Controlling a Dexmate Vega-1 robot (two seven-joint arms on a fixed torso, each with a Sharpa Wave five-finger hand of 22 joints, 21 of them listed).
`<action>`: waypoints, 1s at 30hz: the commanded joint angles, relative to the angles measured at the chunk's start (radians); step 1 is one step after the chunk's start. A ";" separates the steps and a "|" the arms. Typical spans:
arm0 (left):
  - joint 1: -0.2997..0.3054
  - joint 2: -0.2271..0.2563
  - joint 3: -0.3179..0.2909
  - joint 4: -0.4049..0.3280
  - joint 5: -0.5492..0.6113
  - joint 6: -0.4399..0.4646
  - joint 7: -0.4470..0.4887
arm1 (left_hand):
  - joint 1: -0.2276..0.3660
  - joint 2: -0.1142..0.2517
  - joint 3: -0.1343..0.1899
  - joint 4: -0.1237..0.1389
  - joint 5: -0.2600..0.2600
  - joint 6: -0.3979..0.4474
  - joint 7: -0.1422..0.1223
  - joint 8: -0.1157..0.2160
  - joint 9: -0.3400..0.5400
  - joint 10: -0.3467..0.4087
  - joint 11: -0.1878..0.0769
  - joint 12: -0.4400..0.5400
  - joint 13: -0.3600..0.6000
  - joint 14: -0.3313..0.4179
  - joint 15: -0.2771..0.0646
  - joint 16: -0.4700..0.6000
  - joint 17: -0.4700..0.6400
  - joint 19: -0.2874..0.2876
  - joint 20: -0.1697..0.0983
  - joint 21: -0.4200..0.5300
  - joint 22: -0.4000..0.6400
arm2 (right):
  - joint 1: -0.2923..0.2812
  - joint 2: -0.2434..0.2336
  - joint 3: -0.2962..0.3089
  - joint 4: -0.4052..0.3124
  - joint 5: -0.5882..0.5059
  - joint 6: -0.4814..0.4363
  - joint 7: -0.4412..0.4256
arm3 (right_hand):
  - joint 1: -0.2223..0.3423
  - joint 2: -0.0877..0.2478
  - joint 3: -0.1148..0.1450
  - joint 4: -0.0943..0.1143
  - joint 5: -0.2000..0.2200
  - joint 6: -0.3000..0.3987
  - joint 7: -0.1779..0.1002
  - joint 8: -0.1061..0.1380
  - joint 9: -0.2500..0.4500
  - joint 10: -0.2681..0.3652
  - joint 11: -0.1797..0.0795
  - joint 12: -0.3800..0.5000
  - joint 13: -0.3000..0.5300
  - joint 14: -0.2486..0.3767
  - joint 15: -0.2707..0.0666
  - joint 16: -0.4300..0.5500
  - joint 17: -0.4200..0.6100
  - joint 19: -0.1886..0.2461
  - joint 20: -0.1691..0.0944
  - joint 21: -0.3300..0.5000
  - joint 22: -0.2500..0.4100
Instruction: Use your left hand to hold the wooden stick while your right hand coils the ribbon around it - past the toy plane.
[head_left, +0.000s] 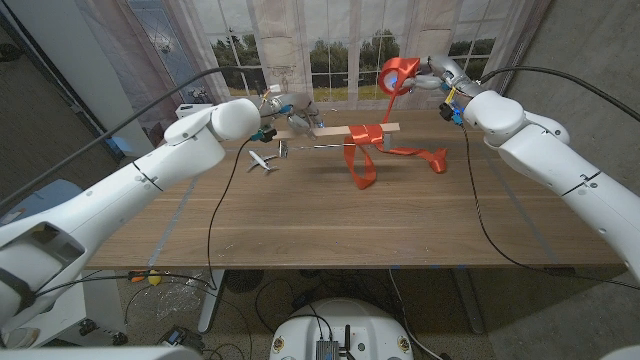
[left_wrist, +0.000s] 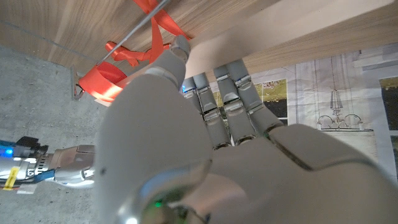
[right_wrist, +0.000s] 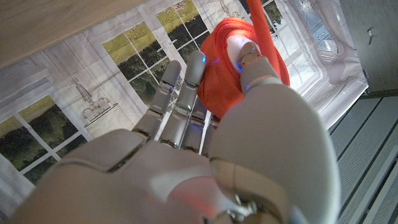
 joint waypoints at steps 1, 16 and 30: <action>-0.032 -0.027 0.068 0.011 0.167 0.079 0.021 | 0.009 0.013 0.115 0.029 0.045 0.015 -0.002 0.002 0.138 0.035 -0.026 -0.001 0.002 0.140 -0.243 0.005 0.005 -0.005 -0.080 0.006 0.004 | -0.002 -0.012 0.001 -0.066 -0.058 0.024 0.018 | -0.006 0.058 0.040 0.043 -0.005 0.206 0.061 0.004 0.013 0.230 -0.013 0.298 0.179 0.001 -0.033 -0.004 -0.002 -0.001 0.001 0.010 0.003; -0.011 -0.076 0.077 0.053 0.308 0.090 0.134 | 0.009 0.012 0.115 0.030 0.045 0.020 -0.004 -0.005 0.140 0.037 -0.026 -0.006 0.005 0.146 -0.245 0.004 0.007 -0.007 -0.080 0.012 0.004 | -0.114 -0.044 0.075 -0.173 -0.102 0.041 -0.047 | -0.008 0.052 0.047 0.039 -0.007 0.211 0.060 0.006 0.012 0.236 -0.015 0.301 0.176 0.008 -0.032 -0.009 0.000 0.002 0.002 0.015 0.002; 0.063 -0.136 0.047 0.084 0.409 0.065 0.382 | 0.008 0.012 0.115 0.030 0.044 0.026 -0.006 -0.011 0.140 0.043 -0.029 -0.009 0.006 0.157 -0.245 0.003 0.005 -0.006 -0.082 0.019 0.004 | -0.278 -0.066 0.168 -0.272 -0.098 0.020 -0.119 | -0.008 0.035 0.063 0.031 -0.003 0.224 0.067 0.013 0.014 0.250 -0.012 0.307 0.175 0.032 -0.029 -0.021 0.003 0.017 0.008 0.024 0.001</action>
